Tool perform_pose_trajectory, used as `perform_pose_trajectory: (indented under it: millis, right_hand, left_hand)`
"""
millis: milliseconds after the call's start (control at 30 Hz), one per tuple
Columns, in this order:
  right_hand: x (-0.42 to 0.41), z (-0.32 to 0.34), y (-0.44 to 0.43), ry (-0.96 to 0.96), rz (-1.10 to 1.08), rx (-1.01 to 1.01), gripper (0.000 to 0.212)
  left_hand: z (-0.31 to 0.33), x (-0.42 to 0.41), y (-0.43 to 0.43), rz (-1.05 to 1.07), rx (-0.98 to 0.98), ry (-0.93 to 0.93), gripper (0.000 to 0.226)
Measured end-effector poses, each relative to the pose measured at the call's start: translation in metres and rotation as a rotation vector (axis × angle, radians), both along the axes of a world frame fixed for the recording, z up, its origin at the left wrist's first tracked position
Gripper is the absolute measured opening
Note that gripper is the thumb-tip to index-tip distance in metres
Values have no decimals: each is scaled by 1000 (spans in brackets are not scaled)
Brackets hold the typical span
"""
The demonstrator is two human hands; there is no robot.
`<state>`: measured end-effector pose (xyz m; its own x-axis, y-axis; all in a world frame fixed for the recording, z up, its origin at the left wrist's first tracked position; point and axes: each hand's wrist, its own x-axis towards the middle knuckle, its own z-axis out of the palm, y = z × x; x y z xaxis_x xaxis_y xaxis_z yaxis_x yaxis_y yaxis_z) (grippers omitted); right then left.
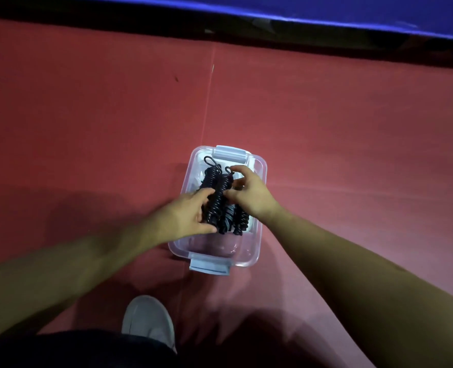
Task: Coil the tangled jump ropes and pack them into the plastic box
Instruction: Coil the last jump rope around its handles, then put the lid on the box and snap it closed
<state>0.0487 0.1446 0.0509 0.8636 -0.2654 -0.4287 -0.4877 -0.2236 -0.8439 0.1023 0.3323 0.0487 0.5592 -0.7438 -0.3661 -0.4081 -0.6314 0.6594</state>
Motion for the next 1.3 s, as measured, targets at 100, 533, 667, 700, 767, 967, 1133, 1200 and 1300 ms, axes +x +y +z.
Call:
perform_pose_trajectory:
  millis: [100, 533, 667, 700, 767, 967, 1133, 1200, 1300]
  right_hand:
    - [11, -9, -5, 21, 29, -82, 48]
    - [1, -11, -14, -106, 89, -645, 35]
    - [-29, -29, -21, -12, -244, -568, 33]
    - [-32, -32, -20, 103, -273, -461, 25]
    - [-35, -39, -18, 219, -252, -320, 38]
    - [-49, -19, -43, 144, -269, -343, 44]
    - [-77, 12, -104, 109, -405, -385, 42]
    - [-88, 23, -128, 95, -457, -400, 41]
    - [-96, 29, -157, 92, -517, -434, 42]
  left_hand:
    - [-20, -10, -10, 138, -73, 47, 91]
    - [-19, 19, -23, 229, -169, -102, 24]
    - [-13, 30, -14, 463, -50, -439, 35]
    - [-14, 31, -15, 529, 52, -345, 37]
    - [-19, 28, -20, 532, 226, -160, 30]
    - [13, 25, -34, 441, 181, -182, 20]
    - [41, 16, -94, 365, 53, -109, 22]
    - [44, 8, -119, 371, -10, -24, 21]
    - [44, -5, -153, 378, -31, 65, 7]
